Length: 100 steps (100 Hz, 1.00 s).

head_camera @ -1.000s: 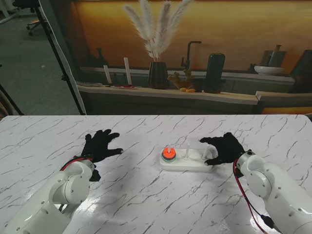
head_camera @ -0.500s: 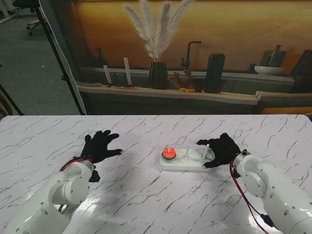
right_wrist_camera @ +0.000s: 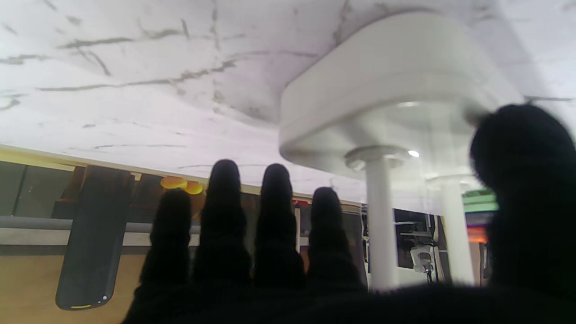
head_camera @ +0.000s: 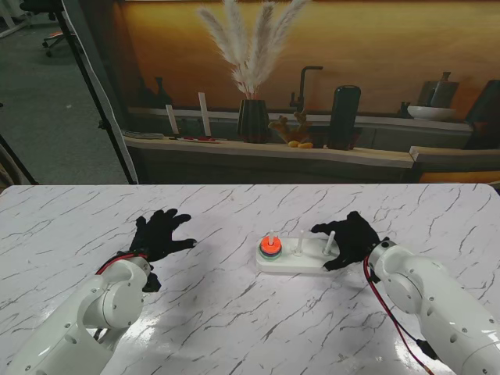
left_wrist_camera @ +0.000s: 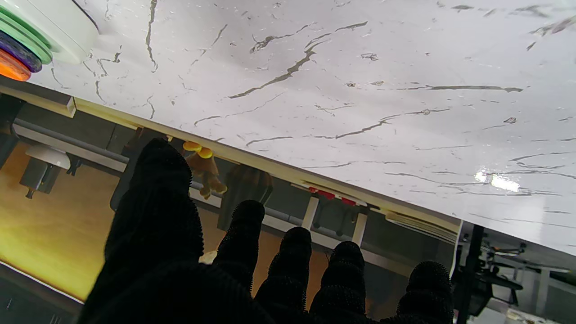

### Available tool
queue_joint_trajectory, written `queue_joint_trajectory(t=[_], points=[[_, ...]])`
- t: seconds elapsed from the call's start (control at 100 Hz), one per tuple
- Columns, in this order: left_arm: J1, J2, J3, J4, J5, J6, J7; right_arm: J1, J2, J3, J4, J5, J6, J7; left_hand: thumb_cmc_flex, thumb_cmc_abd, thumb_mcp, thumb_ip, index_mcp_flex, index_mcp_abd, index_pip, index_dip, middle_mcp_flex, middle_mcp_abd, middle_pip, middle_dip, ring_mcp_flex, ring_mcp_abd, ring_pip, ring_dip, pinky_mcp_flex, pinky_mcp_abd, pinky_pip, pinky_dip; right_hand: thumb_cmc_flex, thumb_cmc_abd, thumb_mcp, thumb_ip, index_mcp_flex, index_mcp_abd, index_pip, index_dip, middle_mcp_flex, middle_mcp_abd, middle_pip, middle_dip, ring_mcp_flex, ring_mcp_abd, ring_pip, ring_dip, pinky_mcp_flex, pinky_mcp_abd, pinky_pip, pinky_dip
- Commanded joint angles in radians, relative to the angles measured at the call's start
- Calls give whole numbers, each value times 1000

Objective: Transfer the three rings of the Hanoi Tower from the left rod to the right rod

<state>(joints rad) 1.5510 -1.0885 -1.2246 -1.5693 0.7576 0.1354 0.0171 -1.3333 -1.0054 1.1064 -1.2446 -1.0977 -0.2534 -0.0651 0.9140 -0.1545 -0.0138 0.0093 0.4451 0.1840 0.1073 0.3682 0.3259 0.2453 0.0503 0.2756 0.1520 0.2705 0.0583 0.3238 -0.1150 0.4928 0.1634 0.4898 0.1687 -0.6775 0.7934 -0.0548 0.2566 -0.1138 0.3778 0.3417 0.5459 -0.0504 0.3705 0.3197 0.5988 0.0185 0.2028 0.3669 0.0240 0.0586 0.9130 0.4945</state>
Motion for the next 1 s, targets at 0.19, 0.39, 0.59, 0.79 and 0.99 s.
queue_joint_trajectory(t=[0.19,0.39,0.59,0.79,0.99], points=[[7,-6,0,4,-12,-13,-12,-6,-5,-21,4,4,-14,32,-6,26,-10,-22,-18,-6,-8,-6,13,10,-6,10,-21,10,-6,0,-13,27,-12,-13,98,-12,3,31,17,-13,29,-6,-31,8,29,-8,-10,-17,18,-2,-10,338,16,9],[7,-6,-3,5,-14,-13,-8,-13,0,-19,-9,2,-40,67,-5,28,-10,-22,-18,-6,-8,-6,14,10,-7,11,-22,8,-7,0,-13,26,-14,-12,86,-6,2,33,23,-23,35,-10,-29,7,26,-12,-17,-18,13,-6,-19,337,10,5],[7,-6,-2,6,-19,-12,-12,-7,0,-40,-1,0,-45,59,-4,27,-11,-22,-17,-6,-8,-6,14,11,-7,11,-22,10,-7,0,-13,26,-13,-11,104,-15,2,31,44,-18,47,-9,12,0,44,-4,12,-23,26,-1,-2,336,20,8],[5,-5,-3,3,-15,-13,-16,-16,-3,-9,-27,21,-31,100,-5,28,-11,-22,-18,-4,-8,-6,14,11,-7,11,-23,9,-8,-1,-14,25,-17,-12,72,2,-3,31,47,-24,49,-10,4,4,40,0,-3,-18,24,0,-16,335,20,10],[3,-6,-3,3,-17,-13,-13,-21,4,9,-46,6,-57,137,-5,28,-11,-22,-17,-5,-8,-6,14,10,-7,11,-24,8,-8,-1,-15,25,-22,-13,48,6,7,38,-20,-9,-1,-31,-33,15,17,2,-7,-12,18,1,-17,344,19,17]])
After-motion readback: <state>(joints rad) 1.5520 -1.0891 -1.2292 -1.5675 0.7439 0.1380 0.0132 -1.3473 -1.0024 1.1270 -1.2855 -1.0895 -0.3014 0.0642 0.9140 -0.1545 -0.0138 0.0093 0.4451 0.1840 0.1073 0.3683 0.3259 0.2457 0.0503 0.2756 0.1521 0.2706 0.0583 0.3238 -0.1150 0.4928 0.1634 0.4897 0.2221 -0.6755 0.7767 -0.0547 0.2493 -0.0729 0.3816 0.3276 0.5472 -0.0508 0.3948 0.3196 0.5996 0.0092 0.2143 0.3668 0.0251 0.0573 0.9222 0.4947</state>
